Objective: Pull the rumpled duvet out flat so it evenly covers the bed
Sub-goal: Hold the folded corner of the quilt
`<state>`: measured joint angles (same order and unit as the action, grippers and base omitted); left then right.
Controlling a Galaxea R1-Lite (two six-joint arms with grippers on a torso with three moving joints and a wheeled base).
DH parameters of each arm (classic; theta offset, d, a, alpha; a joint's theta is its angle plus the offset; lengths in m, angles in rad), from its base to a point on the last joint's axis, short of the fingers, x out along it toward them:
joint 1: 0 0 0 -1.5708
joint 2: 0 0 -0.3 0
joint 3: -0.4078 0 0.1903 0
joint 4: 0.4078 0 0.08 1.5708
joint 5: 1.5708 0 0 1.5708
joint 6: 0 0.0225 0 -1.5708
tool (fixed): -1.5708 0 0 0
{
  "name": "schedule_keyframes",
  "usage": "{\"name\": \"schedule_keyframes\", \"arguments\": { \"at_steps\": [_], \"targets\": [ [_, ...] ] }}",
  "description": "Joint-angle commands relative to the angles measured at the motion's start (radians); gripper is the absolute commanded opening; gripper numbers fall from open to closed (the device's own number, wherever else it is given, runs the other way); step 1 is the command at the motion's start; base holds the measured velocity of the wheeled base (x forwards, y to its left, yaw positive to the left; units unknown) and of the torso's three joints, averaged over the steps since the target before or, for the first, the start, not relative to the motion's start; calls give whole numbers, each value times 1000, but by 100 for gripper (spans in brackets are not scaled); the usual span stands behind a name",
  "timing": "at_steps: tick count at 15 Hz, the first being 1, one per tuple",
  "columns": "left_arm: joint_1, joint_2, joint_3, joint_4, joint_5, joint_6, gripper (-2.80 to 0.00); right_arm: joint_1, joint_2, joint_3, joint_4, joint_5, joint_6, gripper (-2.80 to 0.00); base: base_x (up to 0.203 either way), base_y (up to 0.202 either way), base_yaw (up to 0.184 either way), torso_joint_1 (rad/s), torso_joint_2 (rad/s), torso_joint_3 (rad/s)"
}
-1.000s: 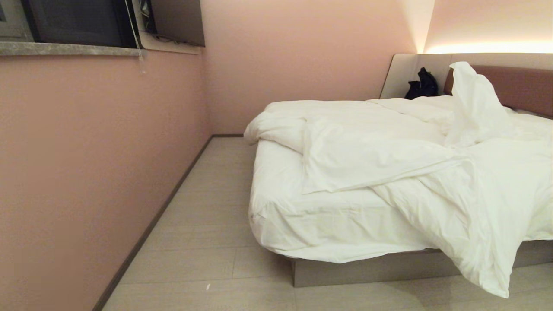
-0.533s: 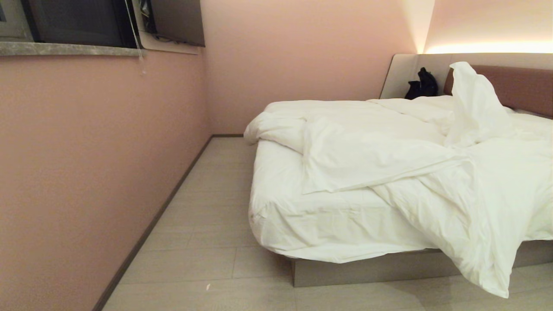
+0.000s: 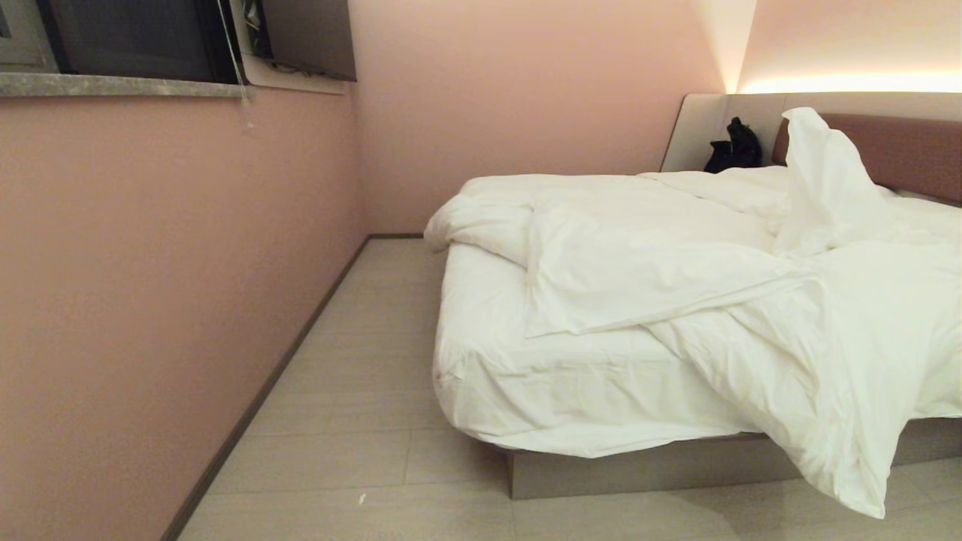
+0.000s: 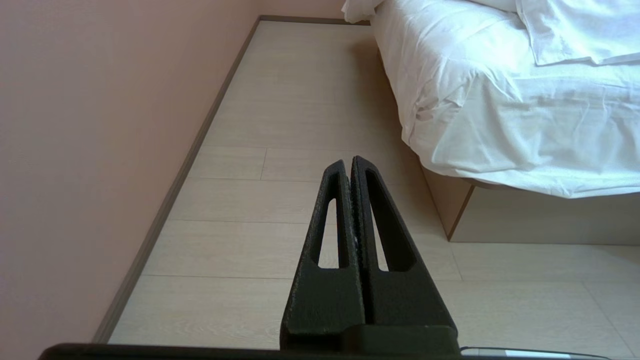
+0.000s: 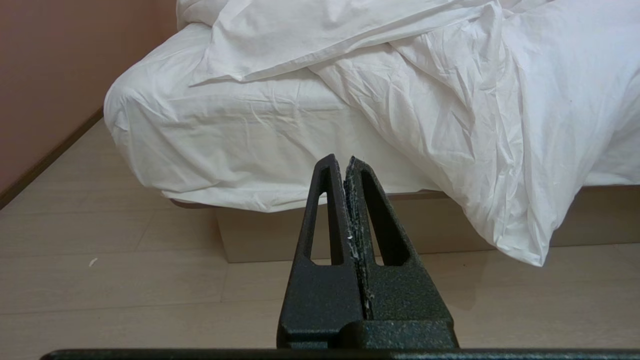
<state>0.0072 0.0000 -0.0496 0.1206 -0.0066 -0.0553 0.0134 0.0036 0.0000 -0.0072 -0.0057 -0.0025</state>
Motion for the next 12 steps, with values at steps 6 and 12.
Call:
{"name": "schedule_keyframes", "arguments": {
  "at_steps": [6, 12],
  "targets": [
    [0, 0, -1, 1, 0, -3, -280, 0, -1, 0, 0, 0, -1, -280, 56, 0, -1, 1, 0, 1],
    [0, 0, 0, 0, 0, -5, -280, 0, -1, 0, 0, 0, -1, -280, 196, 0, 0, 3, 4, 1]
  ]
}}
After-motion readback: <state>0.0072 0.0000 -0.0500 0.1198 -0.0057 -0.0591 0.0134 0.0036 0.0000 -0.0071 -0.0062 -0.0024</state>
